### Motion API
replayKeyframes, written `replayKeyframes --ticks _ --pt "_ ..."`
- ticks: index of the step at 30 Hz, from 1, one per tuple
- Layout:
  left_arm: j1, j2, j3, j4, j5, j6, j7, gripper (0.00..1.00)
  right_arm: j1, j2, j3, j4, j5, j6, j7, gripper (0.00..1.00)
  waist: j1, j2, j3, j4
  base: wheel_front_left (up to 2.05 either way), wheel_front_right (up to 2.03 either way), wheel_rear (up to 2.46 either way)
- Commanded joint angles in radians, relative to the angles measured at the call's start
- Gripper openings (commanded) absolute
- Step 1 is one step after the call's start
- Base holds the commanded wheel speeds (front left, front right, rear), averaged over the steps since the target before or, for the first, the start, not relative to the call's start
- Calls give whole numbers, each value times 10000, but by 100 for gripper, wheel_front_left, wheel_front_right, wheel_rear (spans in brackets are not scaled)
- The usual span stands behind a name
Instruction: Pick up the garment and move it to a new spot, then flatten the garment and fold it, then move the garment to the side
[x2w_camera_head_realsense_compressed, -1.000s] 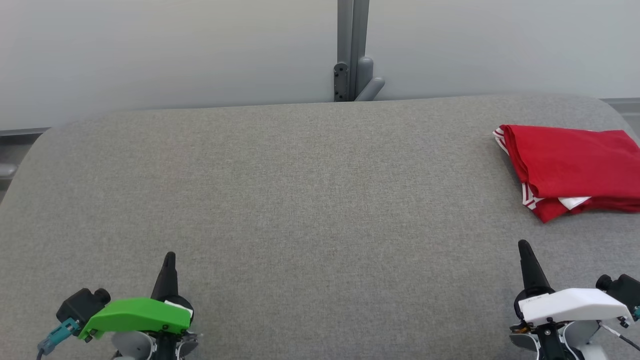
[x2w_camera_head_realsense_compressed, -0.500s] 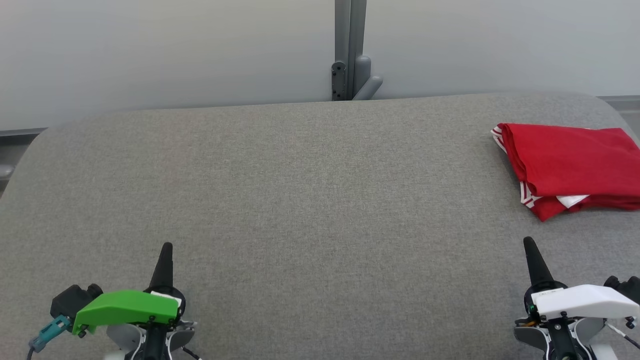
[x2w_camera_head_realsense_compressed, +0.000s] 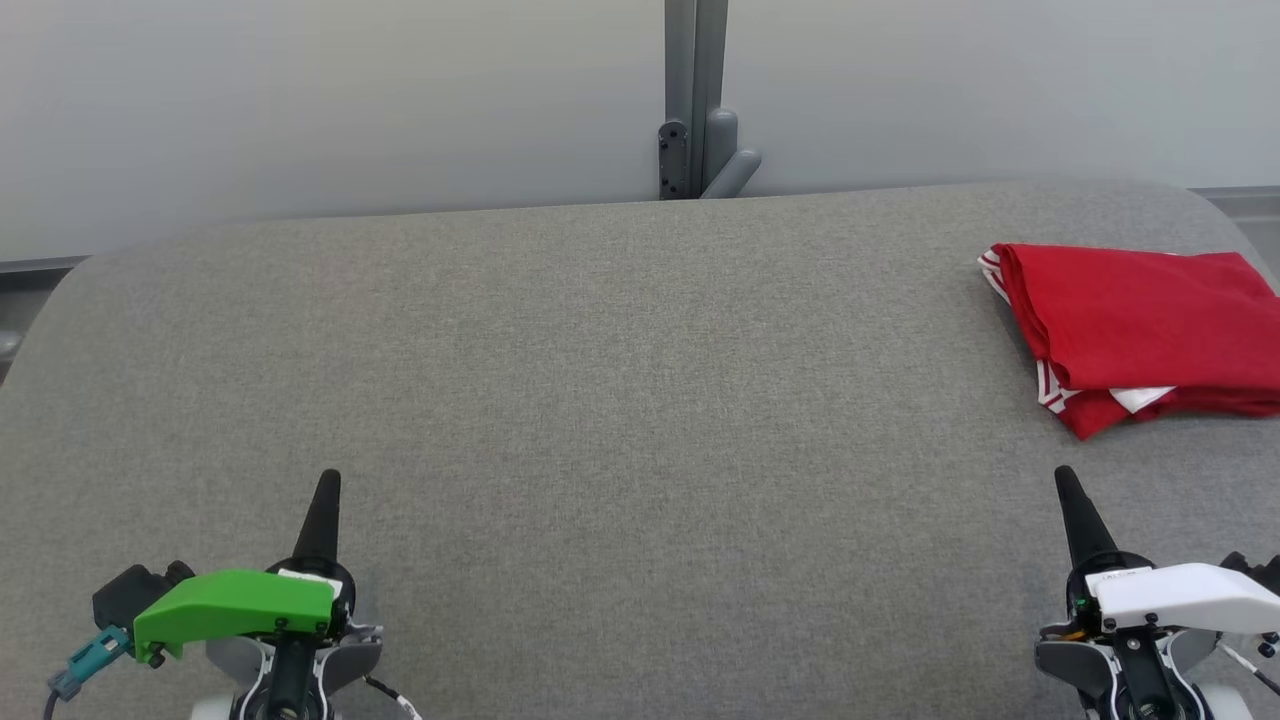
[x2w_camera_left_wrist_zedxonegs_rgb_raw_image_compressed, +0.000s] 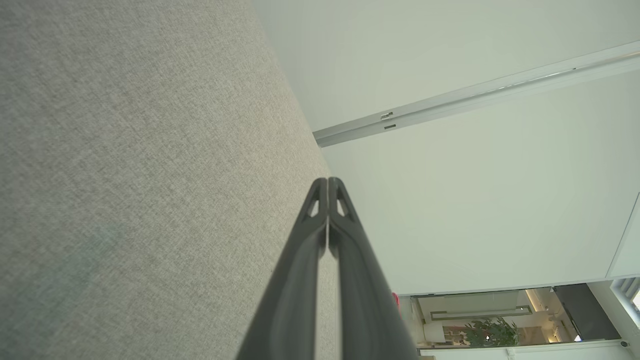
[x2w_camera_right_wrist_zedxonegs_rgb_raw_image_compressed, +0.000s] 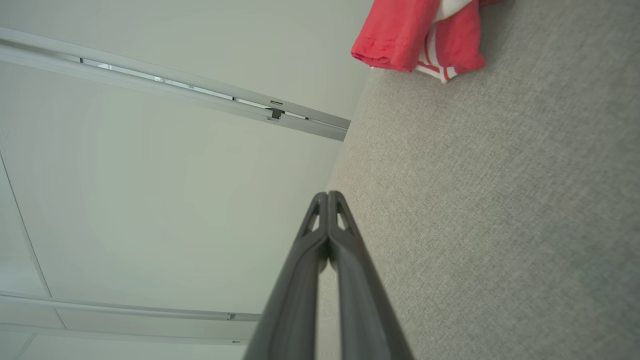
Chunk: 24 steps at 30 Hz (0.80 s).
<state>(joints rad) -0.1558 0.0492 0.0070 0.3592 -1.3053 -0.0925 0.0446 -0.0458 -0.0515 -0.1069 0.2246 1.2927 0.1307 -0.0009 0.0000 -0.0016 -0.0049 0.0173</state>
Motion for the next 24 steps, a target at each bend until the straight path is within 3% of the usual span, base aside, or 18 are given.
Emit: replayKeyframes --ticks 1,24 --pt "-274 20 82 -84 -240 -77 85 0 -179 -53 -66 -114 271 4 71 0 0 10 3 -7 0 0 0" --pt "-518 20 358 -68 -1855 -262 589 0 -277 -54 -352 -145 1971 2 515 0 0 13 48 -95 0 0 0"
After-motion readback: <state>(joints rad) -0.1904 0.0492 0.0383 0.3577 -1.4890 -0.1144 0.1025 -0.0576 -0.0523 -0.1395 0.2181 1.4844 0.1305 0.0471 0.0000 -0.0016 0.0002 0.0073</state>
